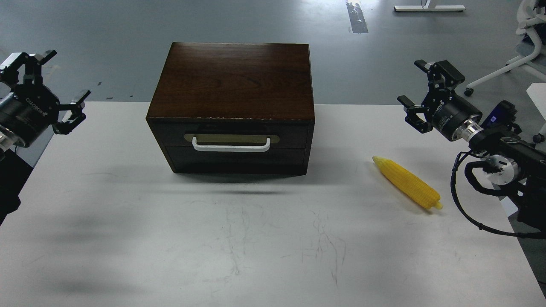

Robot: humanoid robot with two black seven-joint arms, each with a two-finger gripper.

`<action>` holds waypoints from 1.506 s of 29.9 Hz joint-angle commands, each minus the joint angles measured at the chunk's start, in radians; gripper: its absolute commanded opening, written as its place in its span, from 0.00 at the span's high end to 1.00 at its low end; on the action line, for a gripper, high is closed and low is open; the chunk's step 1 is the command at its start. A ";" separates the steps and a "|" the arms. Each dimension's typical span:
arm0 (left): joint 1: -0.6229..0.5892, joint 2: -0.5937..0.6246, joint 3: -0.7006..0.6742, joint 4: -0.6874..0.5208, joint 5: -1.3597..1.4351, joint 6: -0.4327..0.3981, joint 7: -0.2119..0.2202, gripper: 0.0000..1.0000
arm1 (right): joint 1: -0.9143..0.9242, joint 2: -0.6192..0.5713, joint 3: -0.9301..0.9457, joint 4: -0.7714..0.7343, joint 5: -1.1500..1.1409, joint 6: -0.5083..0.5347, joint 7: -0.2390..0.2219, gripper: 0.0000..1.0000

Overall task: Put corn in drawer with both arms
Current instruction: 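Move the left gripper toward the white drawer handle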

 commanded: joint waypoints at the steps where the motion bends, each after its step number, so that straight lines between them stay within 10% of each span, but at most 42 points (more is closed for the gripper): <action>1: 0.001 -0.012 0.000 0.007 0.001 0.000 0.000 0.01 | -0.002 -0.003 -0.002 0.000 0.000 0.000 0.000 0.00; 21: -0.183 0.095 -0.050 0.168 0.265 0.000 0.000 0.01 | 0.035 -0.021 -0.005 -0.003 -0.001 0.000 0.000 0.00; 34: -0.439 0.253 -0.147 -0.484 1.098 0.000 0.000 0.01 | 0.050 -0.026 -0.005 -0.006 -0.006 0.000 0.000 0.00; 45: -0.487 -0.011 -0.144 -0.621 1.797 0.000 0.000 0.01 | 0.062 -0.028 -0.005 -0.006 -0.006 0.000 0.000 0.00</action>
